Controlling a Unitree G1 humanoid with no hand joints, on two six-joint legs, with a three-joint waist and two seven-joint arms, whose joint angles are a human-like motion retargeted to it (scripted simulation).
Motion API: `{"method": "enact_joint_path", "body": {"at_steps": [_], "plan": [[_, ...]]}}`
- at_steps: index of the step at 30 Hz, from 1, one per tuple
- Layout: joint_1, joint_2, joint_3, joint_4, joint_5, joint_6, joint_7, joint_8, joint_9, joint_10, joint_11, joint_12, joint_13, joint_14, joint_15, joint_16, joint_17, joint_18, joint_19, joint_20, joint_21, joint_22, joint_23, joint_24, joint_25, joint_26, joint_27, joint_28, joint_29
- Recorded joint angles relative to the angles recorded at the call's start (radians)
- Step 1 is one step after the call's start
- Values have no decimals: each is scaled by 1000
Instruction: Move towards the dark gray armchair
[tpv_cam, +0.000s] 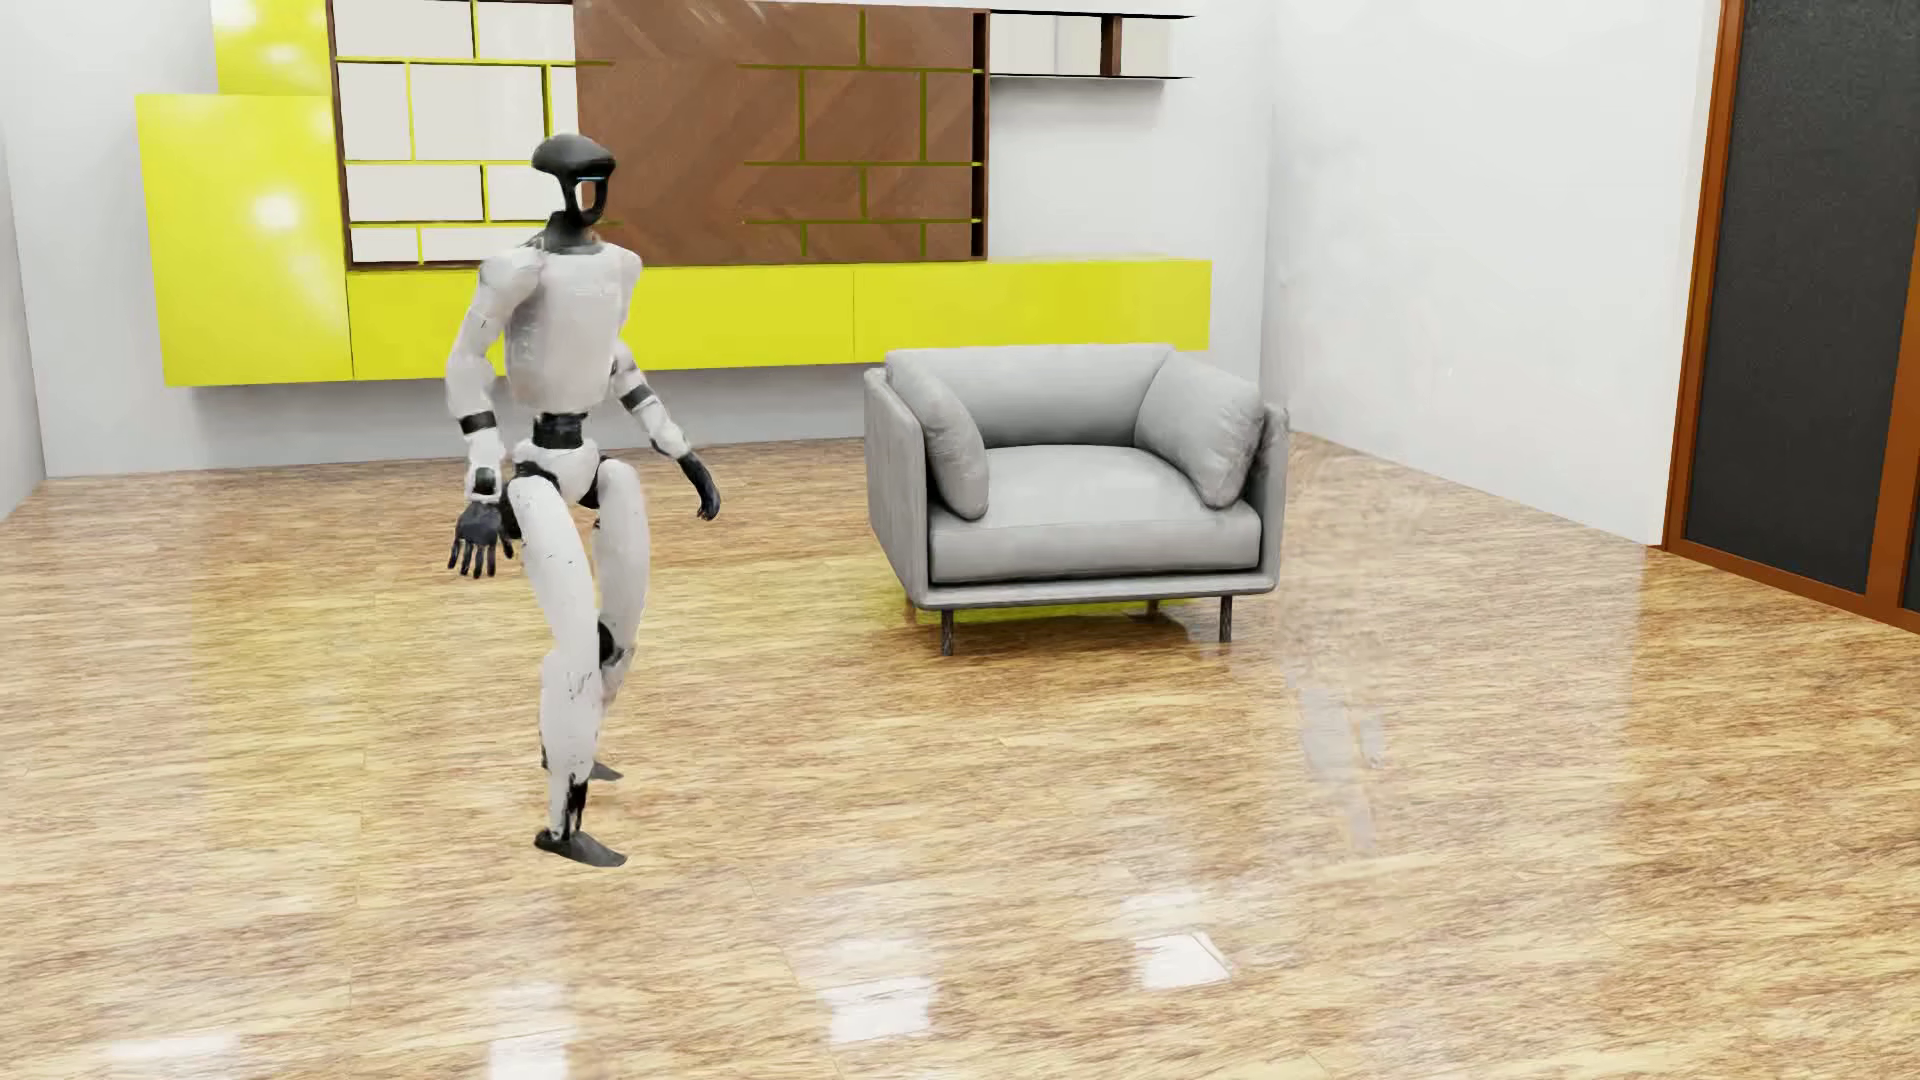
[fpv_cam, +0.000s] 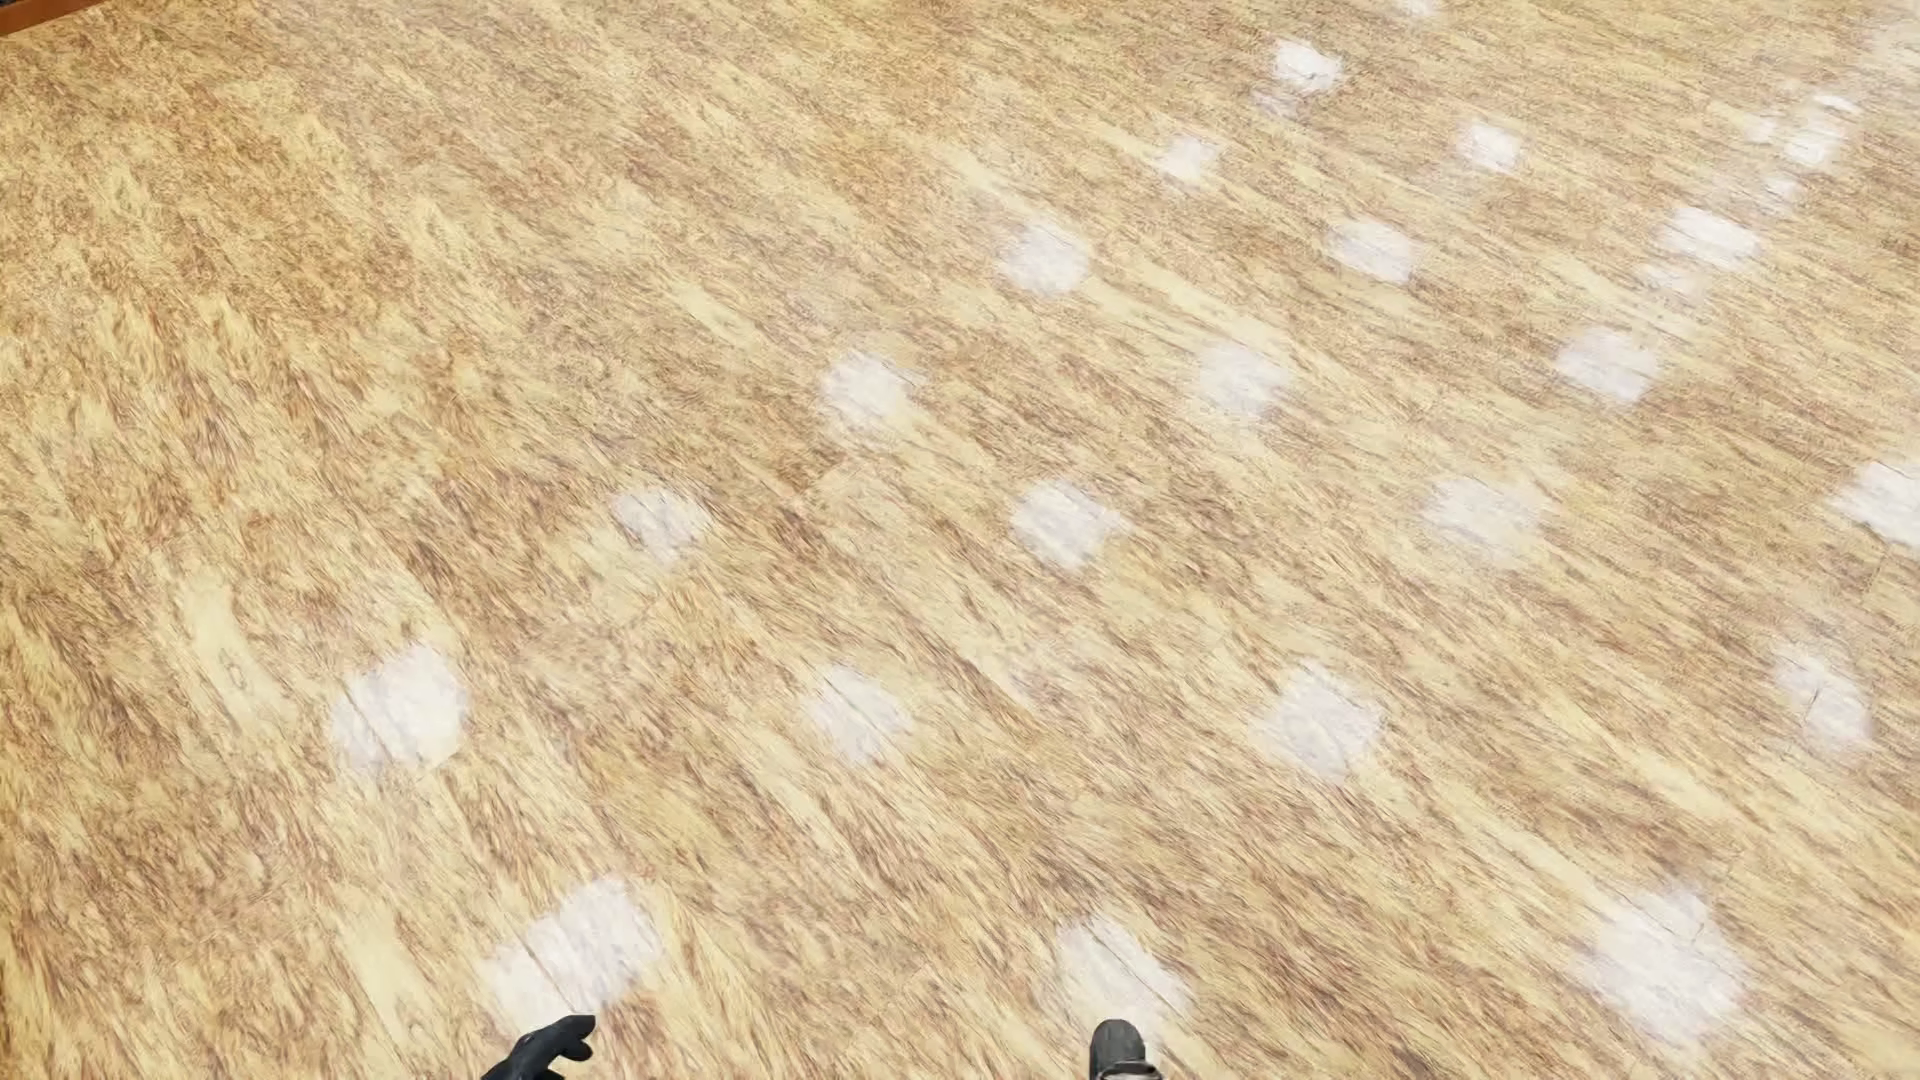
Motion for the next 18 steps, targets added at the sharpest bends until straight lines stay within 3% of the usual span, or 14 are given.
{"method": "enact_joint_path", "body": {"at_steps": [3,7,10,12,14,18], "plan": [[-7,62,6,66,24,14,-46,-86,1,132,57,29,-39,23,-66,12,22,-27,-47,1,-19,25,-11,-11,-17,26,10,-4,-37],[-246,177,21,108,55,46,-154,-195,17,626,52,90,-134,340,-159,9,14,-67,-71,-16,14,45,-54,-12,-87,57,-22,-45,-56],[-425,271,42,218,53,70,-18,-275,25,779,32,125,-200,329,-215,-2,-27,-27,-81,-26,21,46,-131,-10,-88,63,-53,-71,-67],[-505,330,65,228,57,76,85,-321,21,691,6,142,-234,307,-251,-2,-47,-40,-82,-17,14,46,-199,-12,-86,68,-67,-82,-67],[-556,392,79,193,64,77,157,-372,14,506,-17,156,-258,299,-296,1,-51,-108,-77,6,-3,39,-277,-19,-76,73,-85,-76,-77],[-510,498,92,166,78,74,395,-436,-5,42,-49,188,-355,324,-362,-36,-45,-140,-40,62,35,40,-308,-48,-19,97,-88,-37,-81]]}}
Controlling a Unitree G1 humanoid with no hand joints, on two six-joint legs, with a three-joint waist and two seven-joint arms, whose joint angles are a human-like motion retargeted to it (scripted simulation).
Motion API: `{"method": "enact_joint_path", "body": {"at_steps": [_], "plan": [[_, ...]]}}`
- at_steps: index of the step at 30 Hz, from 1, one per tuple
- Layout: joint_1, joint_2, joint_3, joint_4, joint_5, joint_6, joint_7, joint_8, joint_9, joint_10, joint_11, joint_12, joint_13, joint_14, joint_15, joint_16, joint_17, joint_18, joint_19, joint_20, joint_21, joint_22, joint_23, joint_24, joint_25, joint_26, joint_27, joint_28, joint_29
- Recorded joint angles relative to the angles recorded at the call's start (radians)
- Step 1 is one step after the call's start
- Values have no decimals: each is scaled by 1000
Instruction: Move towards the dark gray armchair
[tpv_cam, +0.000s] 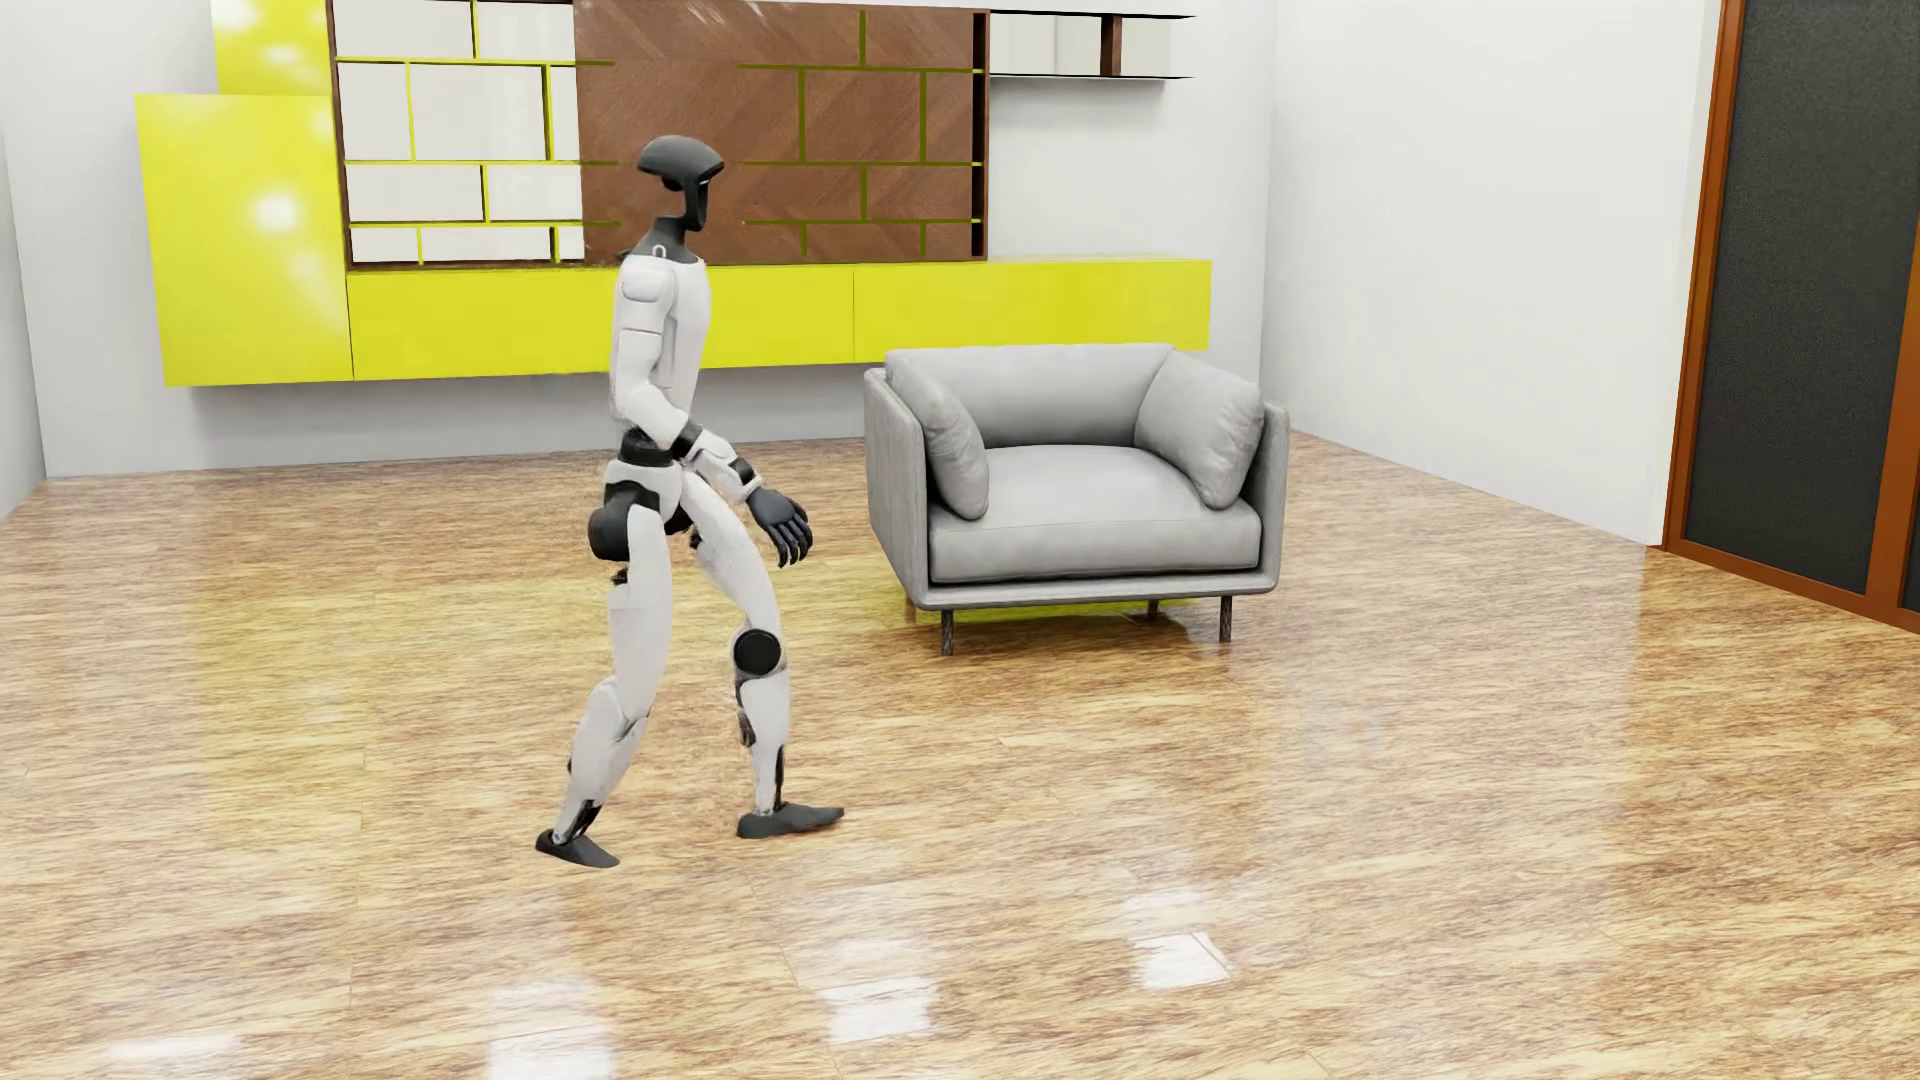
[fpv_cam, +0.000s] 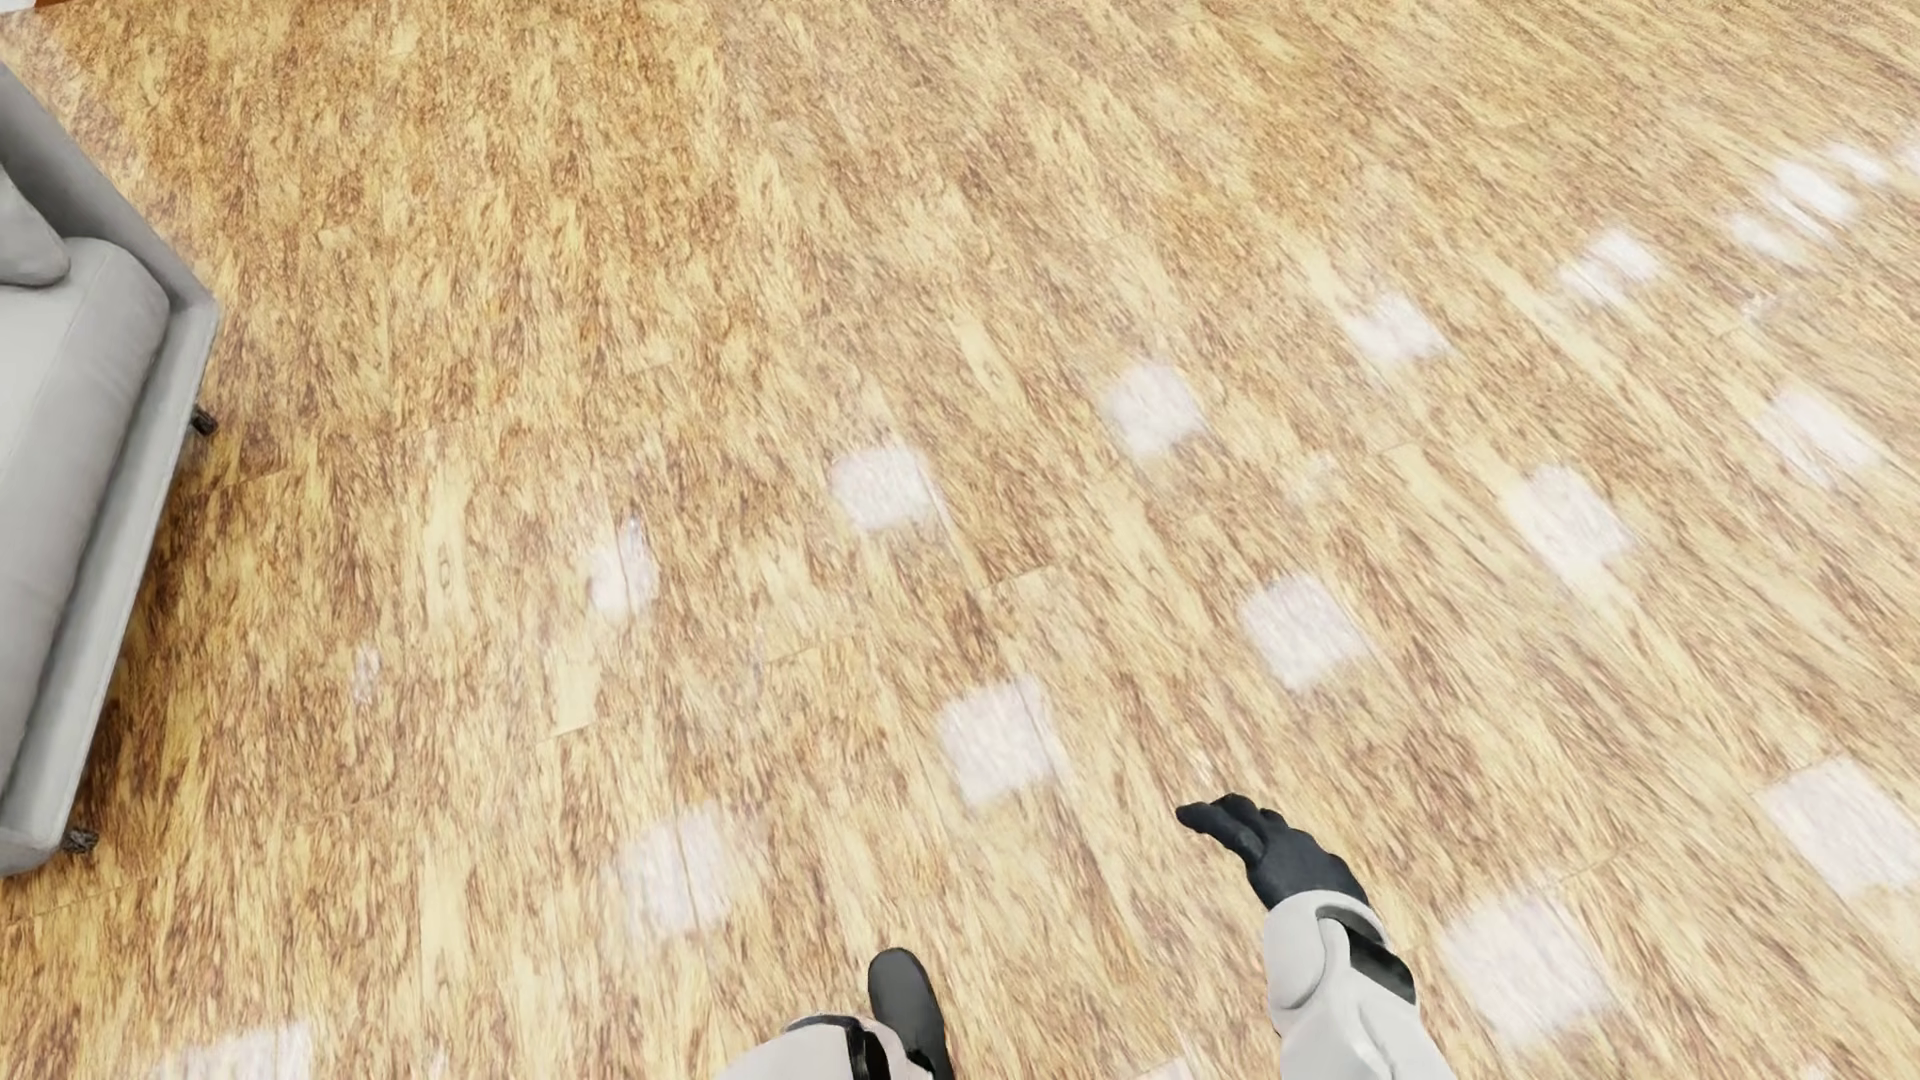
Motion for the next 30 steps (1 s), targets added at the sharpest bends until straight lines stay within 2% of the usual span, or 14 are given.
{"method": "enact_joint_path", "body": {"at_steps": [3,4,6,8,10,13,18,20,21,23,24,27,28,30], "plan": [[43,63,12,-35,-20,-12,-13,3,-6,25,73,30,-50,-23,23,-17,30,306,65,-14,48,28,108,19,2,2,22,-32,-23],[64,58,15,-46,-38,-16,-27,24,-5,51,149,32,-48,-49,84,-22,46,332,80,-21,55,42,164,28,7,6,35,-41,-36],[125,-13,16,-69,-85,-24,-47,91,-2,68,380,21,-25,-111,309,-28,61,313,147,-41,79,60,284,52,18,3,59,-64,-16],[198,-149,2,-93,-133,-35,-69,156,3,45,667,-2,0,-150,450,-16,53,285,104,-68,127,49,384,73,11,-28,65,-92,74],[268,-292,-22,-122,-166,-49,-107,187,8,11,852,-46,55,-177,391,9,49,253,76,-89,111,24,427,88,29,-55,78,-73,107],[370,-492,-58,-145,-179,-59,-177,215,9,-52,811,-108,177,-211,366,29,49,206,61,-73,32,-35,414,73,77,-82,78,3,47],[511,-534,-102,-126,-102,-68,-286,327,-3,-72,6,-142,315,-319,366,58,41,122,43,-95,-32,-138,351,19,65,-140,97,28,55],[551,-499,-107,-75,-52,-60,-330,372,-1,-5,-58,-129,342,-347,458,85,62,86,18,-107,-41,-161,321,18,30,-133,101,19,58],[532,-494,-102,-42,-37,-51,-352,348,7,105,21,-114,336,-331,430,89,76,81,-6,-94,-38,-170,315,9,10,-123,104,29,50],[408,-464,-85,12,-7,-29,-407,310,24,440,130,-73,279,-107,320,54,93,111,-24,-45,-17,-158,331,-22,-26,-97,114,91,42],[320,-422,-74,36,5,-19,-426,288,28,604,130,-56,243,22,282,39,88,170,-28,-45,2,-137,335,-22,-39,-81,106,110,54],[110,-282,-34,124,44,2,-356,227,30,825,69,-31,132,29,207,42,75,220,-46,-114,35,-46,280,28,-61,-36,66,-13,41],[59,-244,-21,112,53,4,-318,214,28,806,55,-16,94,17,184,38,69,201,-49,-108,39,-35,249,31,-64,-26,53,-61,21],[-22,-177,-3,49,68,3,-251,180,22,664,47,17,24,-35,122,23,56,93,-54,-72,50,-31,175,27,-69,-10,27,-78,-7]]}}
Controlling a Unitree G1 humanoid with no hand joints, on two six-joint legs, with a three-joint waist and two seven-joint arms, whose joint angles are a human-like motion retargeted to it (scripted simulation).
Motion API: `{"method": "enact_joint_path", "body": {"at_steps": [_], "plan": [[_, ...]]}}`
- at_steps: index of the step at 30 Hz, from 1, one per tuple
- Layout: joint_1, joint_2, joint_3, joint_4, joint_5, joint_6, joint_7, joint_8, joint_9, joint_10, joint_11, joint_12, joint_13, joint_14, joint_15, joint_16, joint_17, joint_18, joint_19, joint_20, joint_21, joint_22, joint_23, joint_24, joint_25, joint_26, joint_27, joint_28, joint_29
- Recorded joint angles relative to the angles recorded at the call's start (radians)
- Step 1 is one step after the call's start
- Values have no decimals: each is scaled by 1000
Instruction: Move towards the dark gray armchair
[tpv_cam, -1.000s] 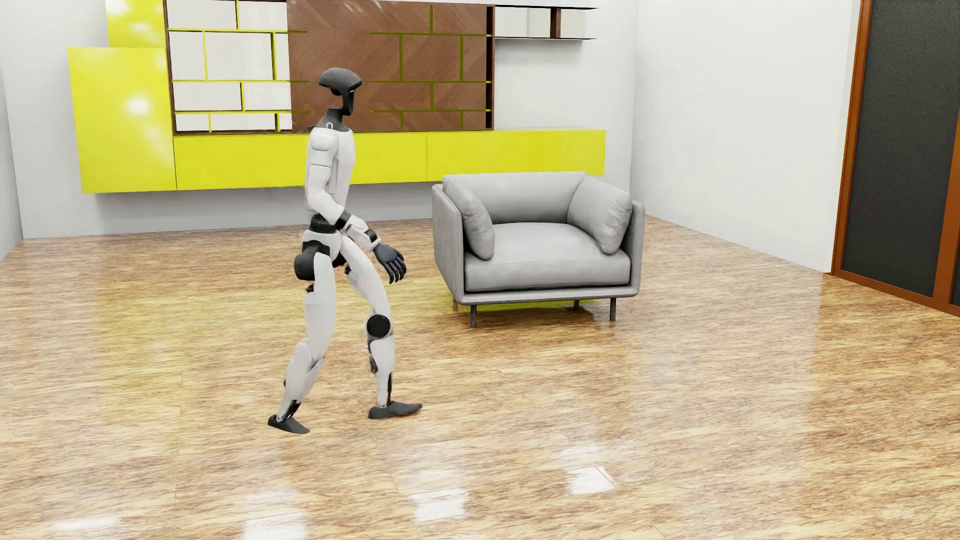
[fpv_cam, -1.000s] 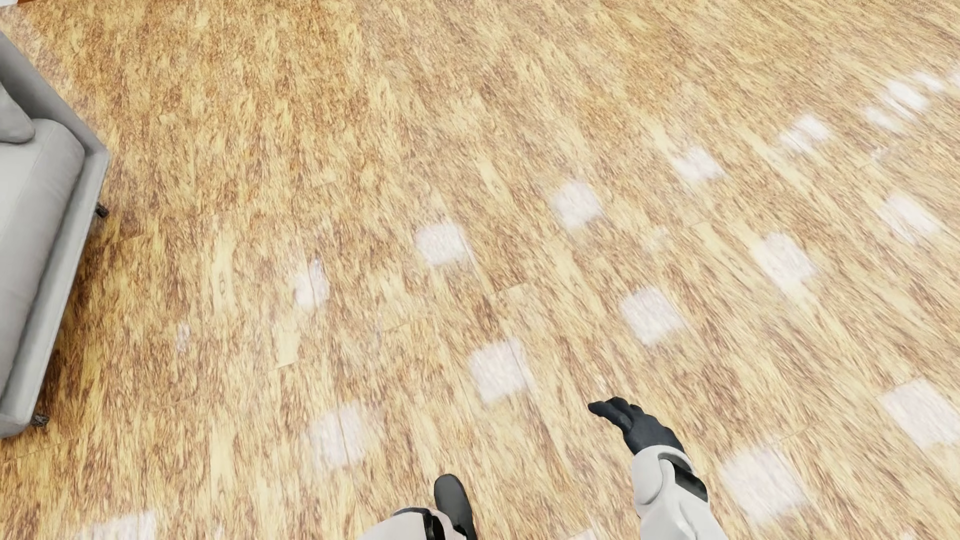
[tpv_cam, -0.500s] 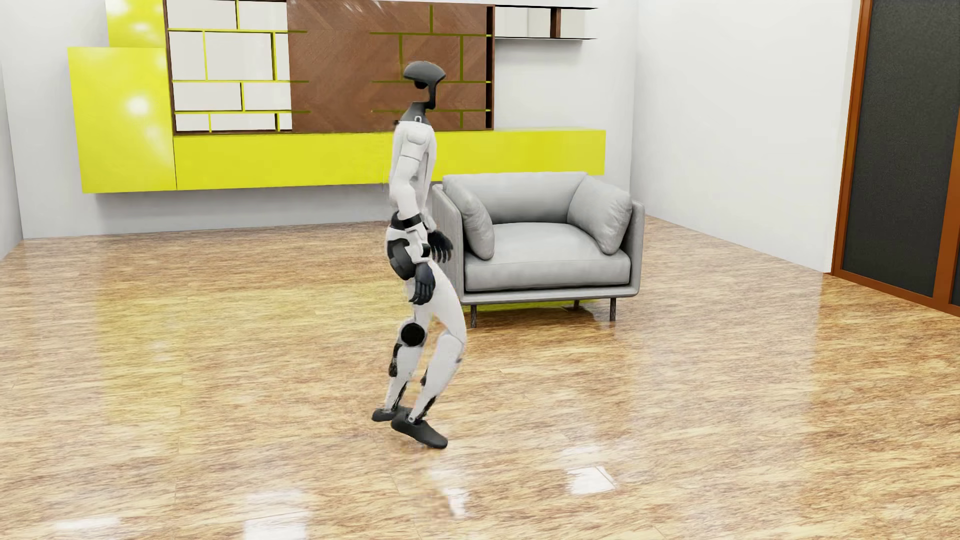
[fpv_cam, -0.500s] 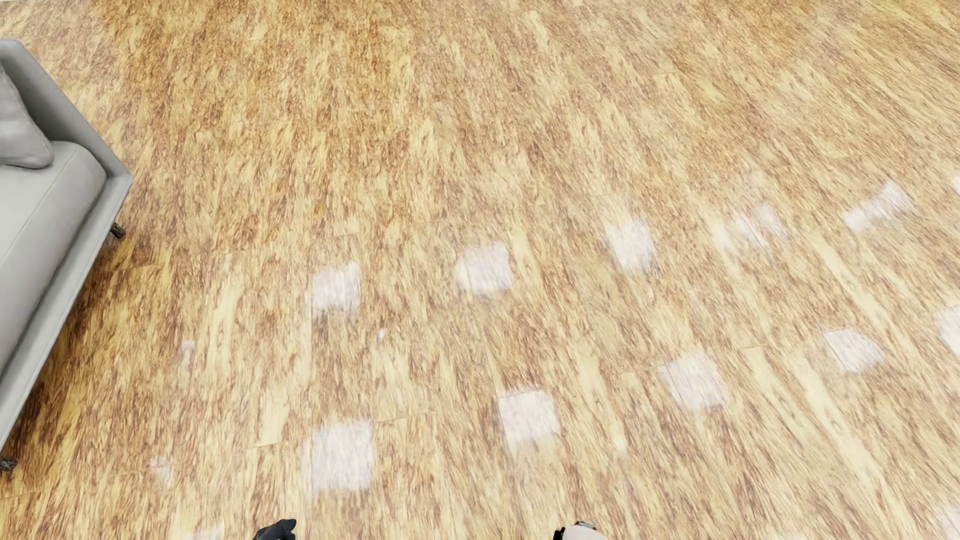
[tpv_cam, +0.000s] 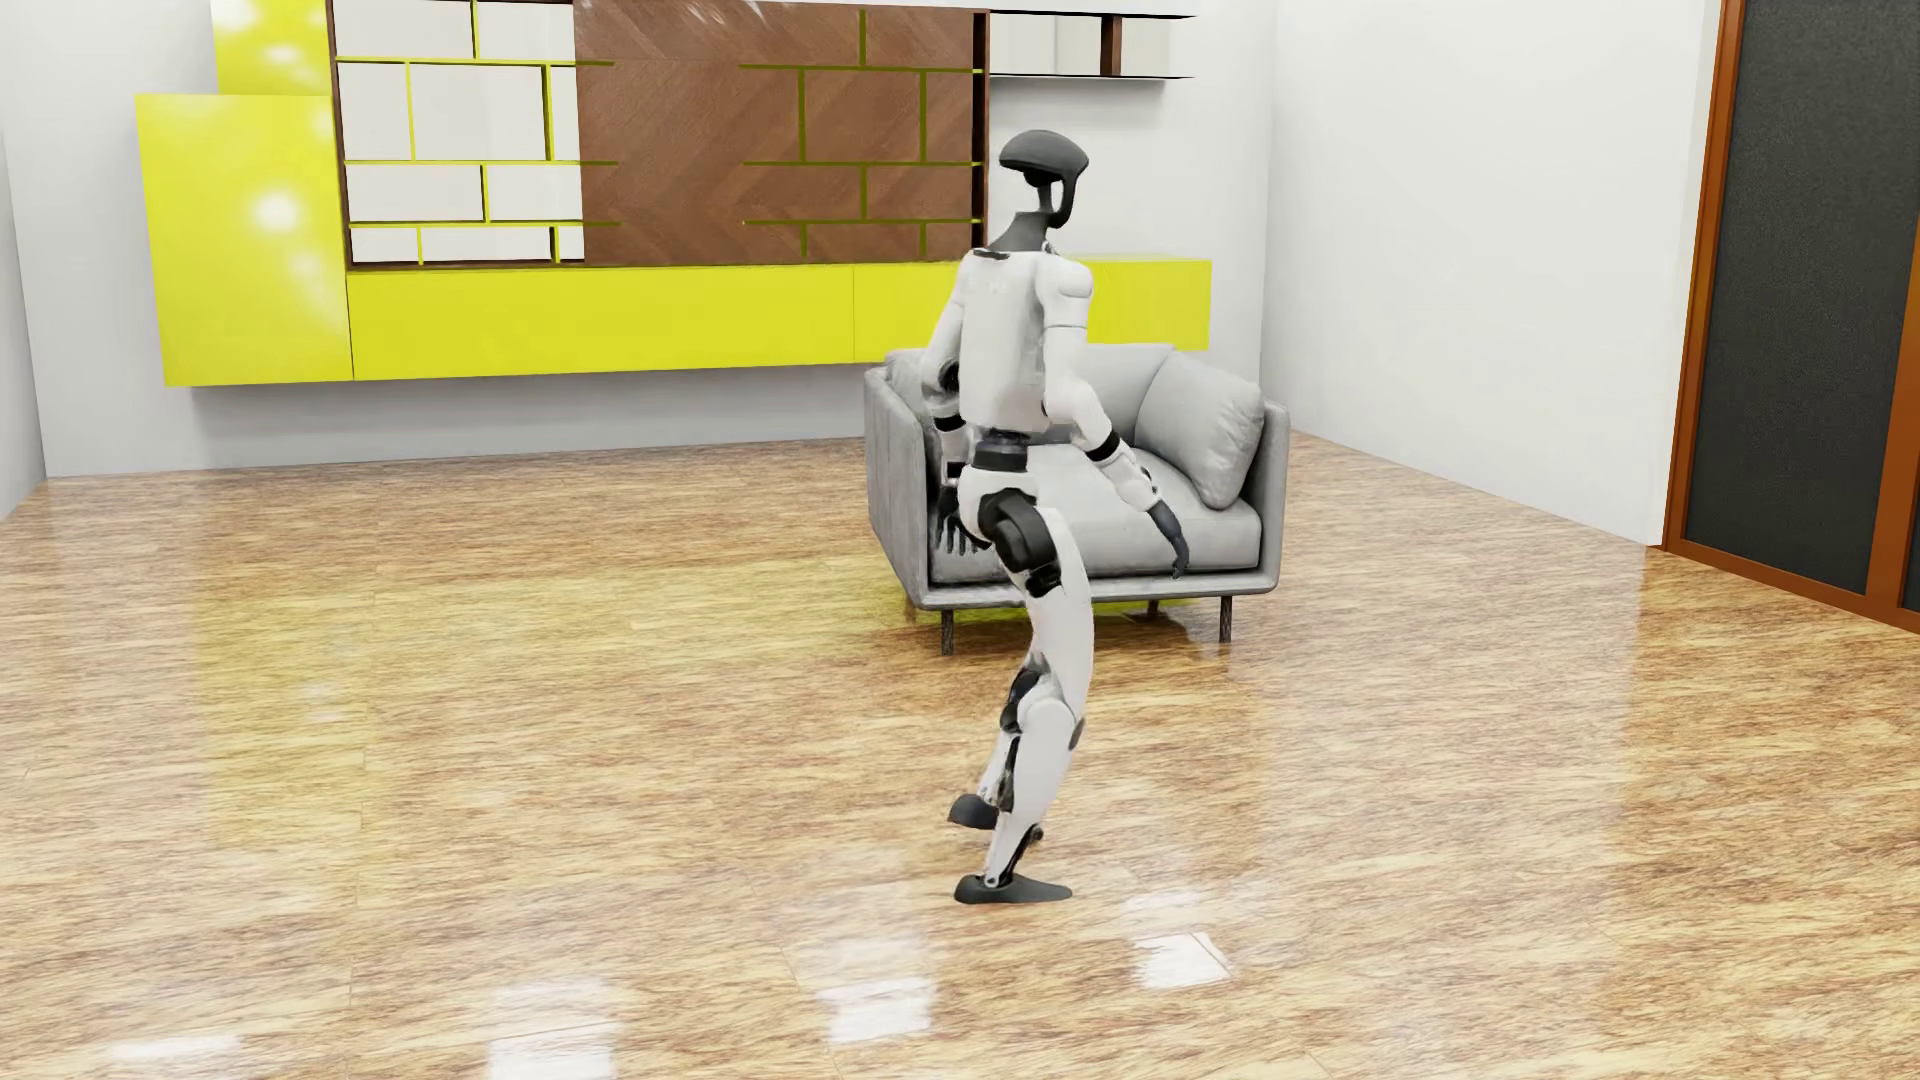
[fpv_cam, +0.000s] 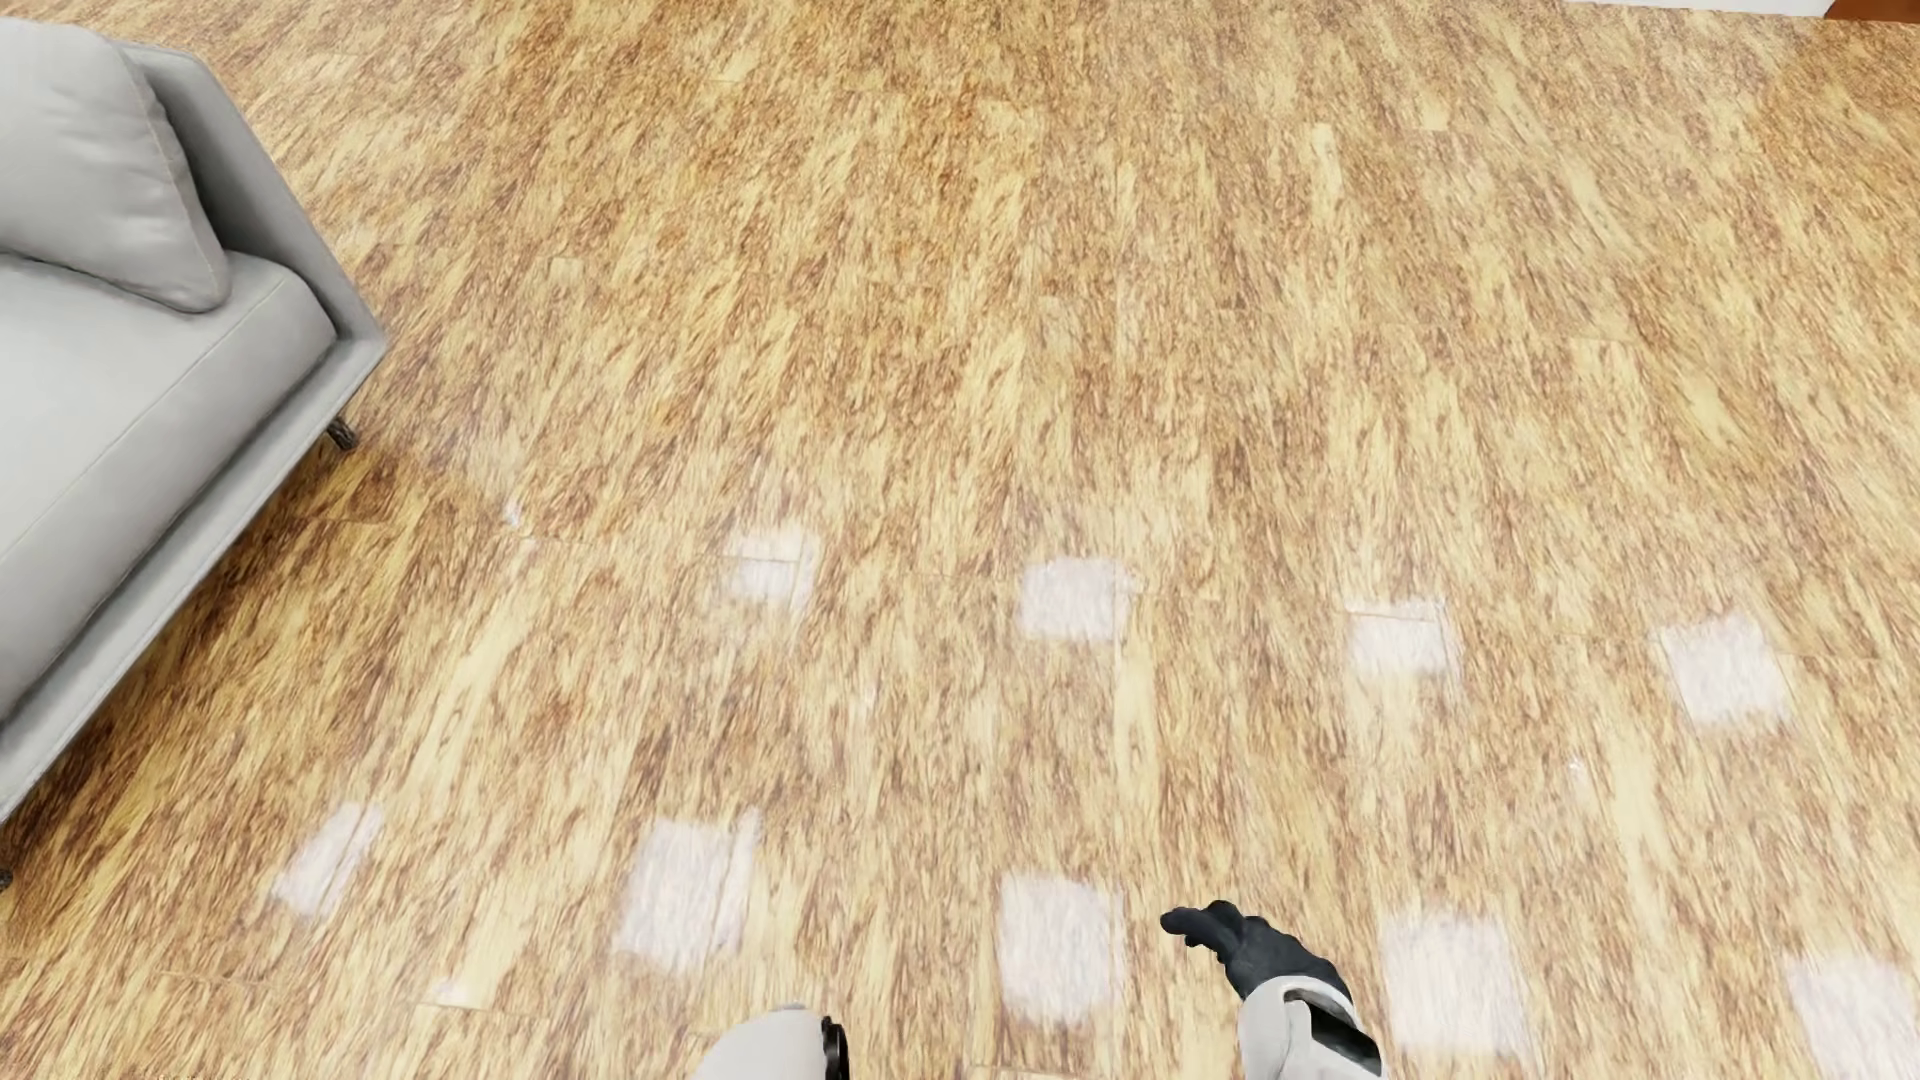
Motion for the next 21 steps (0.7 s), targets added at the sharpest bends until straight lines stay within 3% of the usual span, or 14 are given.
{"method": "enact_joint_path", "body": {"at_steps": [3,4,5,6,7,8,9,11,13,14,17,19,20,21], "plan": [[-9,107,13,-76,25,-2,164,-70,-15,-442,-30,36,-83,-17,-83,-42,-23,-92,6,65,-2,6,-93,-23,14,16,-31,68,-36],[18,143,16,-90,35,-2,241,-94,-22,-592,-42,43,-101,12,-102,-56,-28,-67,11,81,-4,11,-107,-31,22,21,-32,76,-37],[52,174,20,-90,45,-3,343,-115,-29,-665,-43,51,-115,48,-111,-67,-31,151,18,87,-6,16,-110,-34,31,22,-29,70,-33],[78,195,29,-95,50,-6,360,-128,-33,-668,-10,60,-125,12,-115,-72,-28,301,29,91,-5,17,-100,-32,44,19,-22,61,-30],[102,198,41,-98,41,-11,333,-130,-33,-647,64,66,-128,-32,-90,-80,-21,310,48,97,-5,19,-75,-32,60,18,-10,58,-35],[128,174,51,-106,18,-16,312,-126,-30,-624,185,66,-126,-62,-5,-93,-12,310,71,110,1,22,-30,-35,75,22,9,64,-40],[159,131,57,-119,-13,-20,294,-114,-27,-612,329,61,-121,-92,126,-105,-6,309,130,120,20,25,28,-36,80,28,30,71,-30],[229,11,56,-146,-82,-30,246,-89,-23,-618,632,33,-105,-127,299,-100,-15,290,217,99,98,20,144,-10,56,12,50,59,57],[287,-110,37,-186,-192,-43,159,-93,-20,-630,839,-23,-45,-146,269,-68,-34,255,155,56,121,-1,197,20,55,-22,48,35,108],[313,-168,22,-207,-242,-50,100,-85,-19,-635,881,-56,6,-154,260,-57,-31,235,121,47,94,-20,204,24,76,-33,51,42,84],[372,-322,-21,-250,-305,-67,-90,23,-18,-636,752,-143,161,-181,248,-35,1,167,133,8,13,-78,222,21,155,-105,63,114,9],[391,-345,-48,-265,-338,-81,-222,75,-20,-613,473,-191,230,-211,235,-10,18,118,100,-72,11,-111,243,23,169,-157,70,124,45],[400,-335,-61,-269,-323,-87,-288,134,-21,-604,296,-212,255,-225,246,3,24,91,67,-120,18,-127,246,24,164,-176,68,117,68],[410,-315,-73,-269,-282,-92,-354,248,-22,-600,124,-229,276,-239,271,14,33,62,81,-164,21,-143,242,22,159,-190,64,108,81]]}}
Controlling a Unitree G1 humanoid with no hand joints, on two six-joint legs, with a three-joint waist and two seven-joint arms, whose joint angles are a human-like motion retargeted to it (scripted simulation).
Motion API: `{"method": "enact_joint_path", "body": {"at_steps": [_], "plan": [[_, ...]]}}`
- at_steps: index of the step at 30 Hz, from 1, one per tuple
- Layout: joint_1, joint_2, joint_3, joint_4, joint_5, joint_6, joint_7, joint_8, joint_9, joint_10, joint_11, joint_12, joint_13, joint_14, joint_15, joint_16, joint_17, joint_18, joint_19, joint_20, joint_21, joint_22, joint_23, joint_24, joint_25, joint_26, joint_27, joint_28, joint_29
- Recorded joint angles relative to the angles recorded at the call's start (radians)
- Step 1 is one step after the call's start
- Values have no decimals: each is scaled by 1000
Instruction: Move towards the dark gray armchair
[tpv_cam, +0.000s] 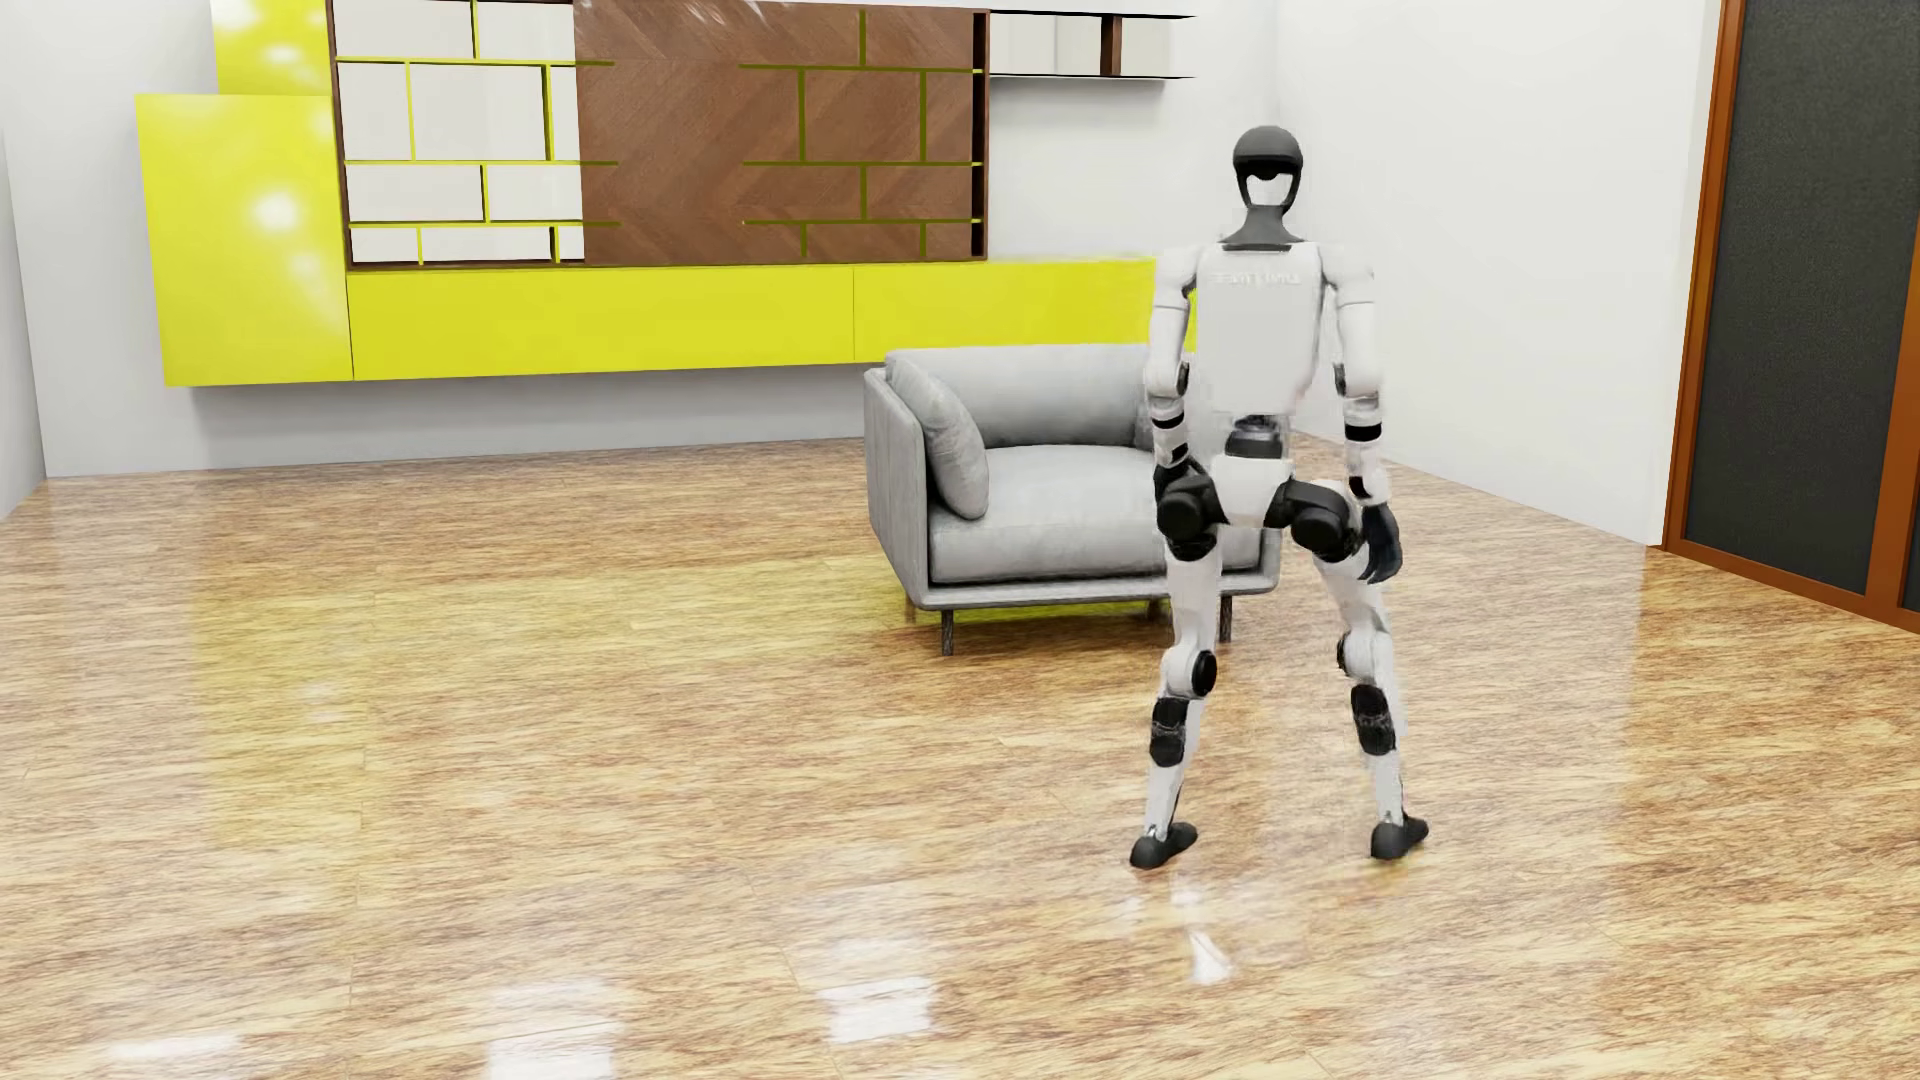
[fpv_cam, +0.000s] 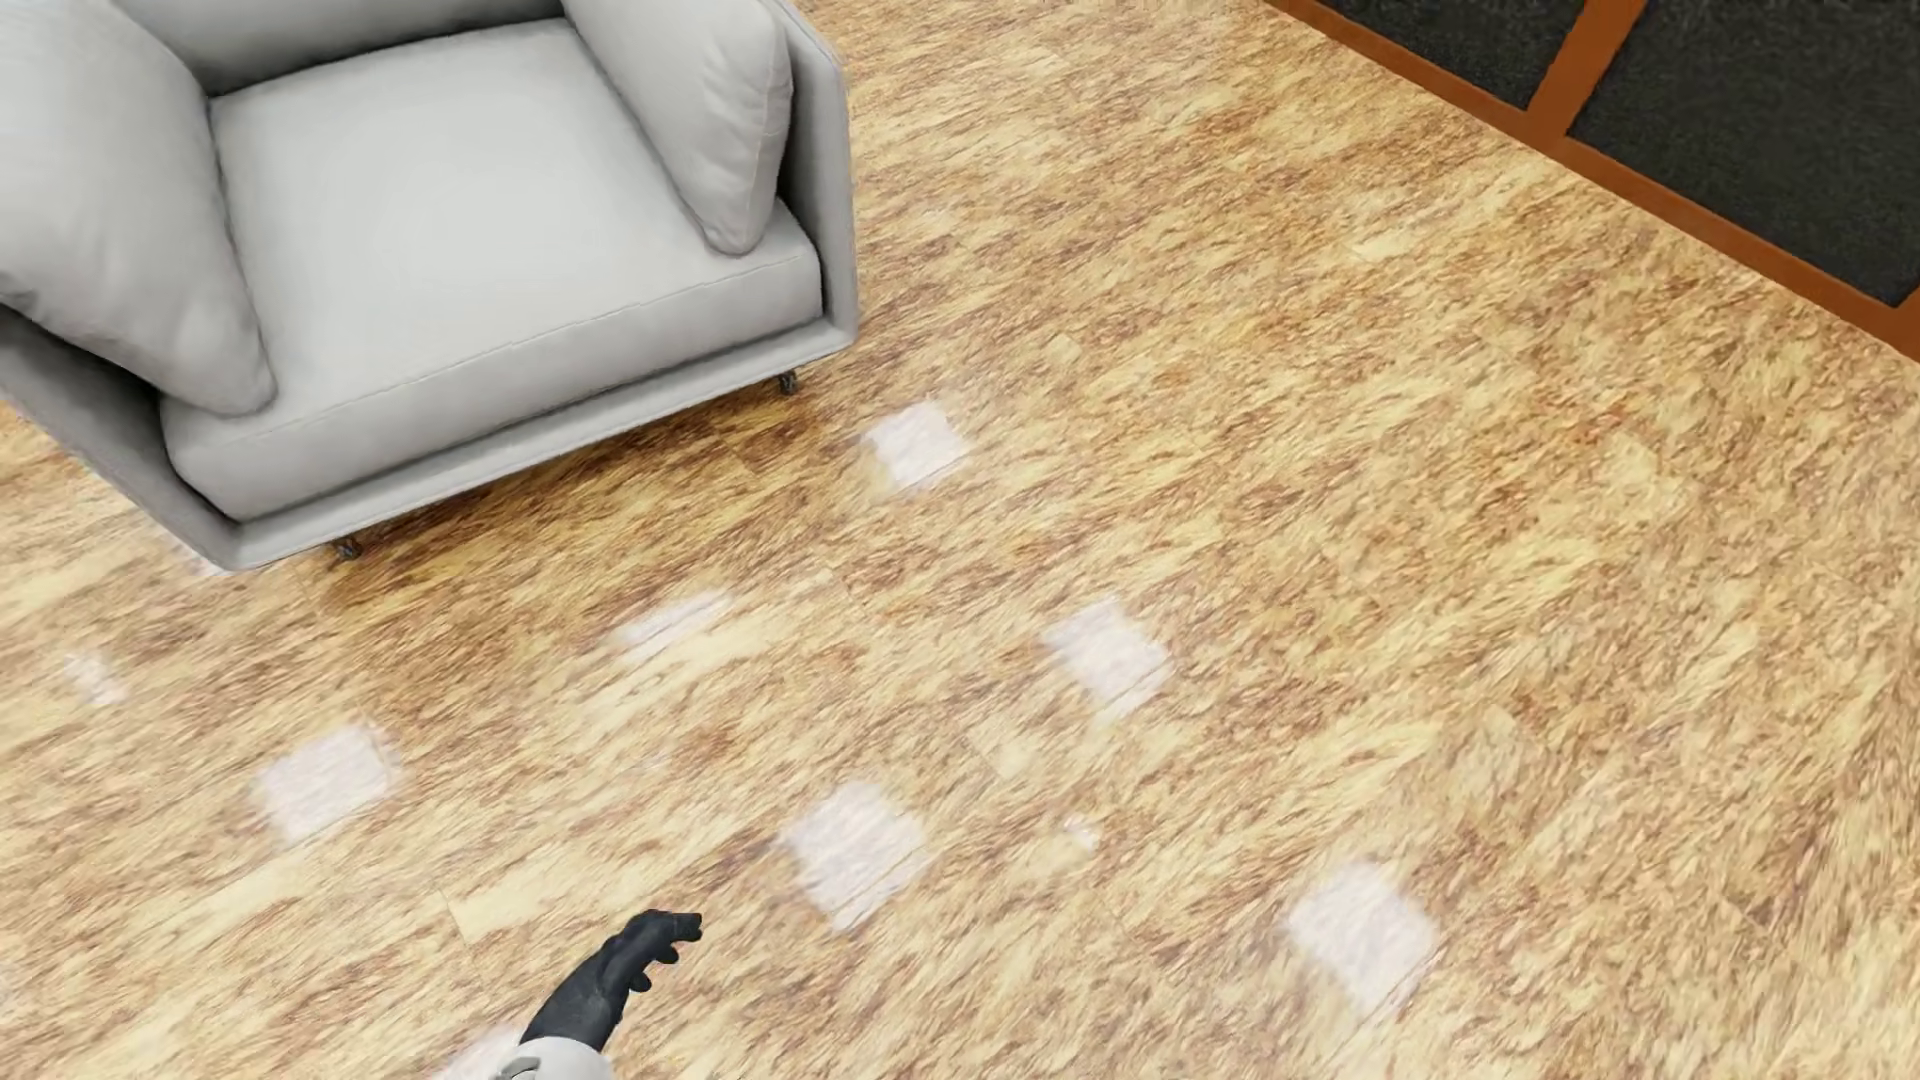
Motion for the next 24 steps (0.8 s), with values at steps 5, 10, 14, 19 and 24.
{"method": "enact_joint_path", "body": {"at_steps": [5,10,14,19,24], "plan": [[-54,97,-8,111,68,-4,-231,-12,13,129,-48,2,-28,-86,-146,20,52,-131,116,-70,20,-108,-33,-41,-43,-27,4,41,-39],[-129,215,1,390,149,41,361,-320,2,199,-138,80,-105,4,-162,31,-46,-35,7,-142,81,-72,-172,-23,-152,-32,-16,-4,-120],[-79,287,-19,282,151,57,526,-560,-10,190,-148,52,65,-14,-200,43,-26,-51,-46,-163,-119,-81,-463,70,4,-12,-120,-78,-204],[36,112,-34,205,-43,61,596,-598,5,-113,283,52,79,-11,-51,29,56,13,-16,-191,-219,-118,-566,-5,-150,-29,-162,-25,-213],[35,-146,-33,159,-205,21,569,-425,19,-118,421,94,37,-12,-46,49,110,-15,-5,-193,-221,-164,-627,-63,-249,-25,-295,-42,-198]]}}
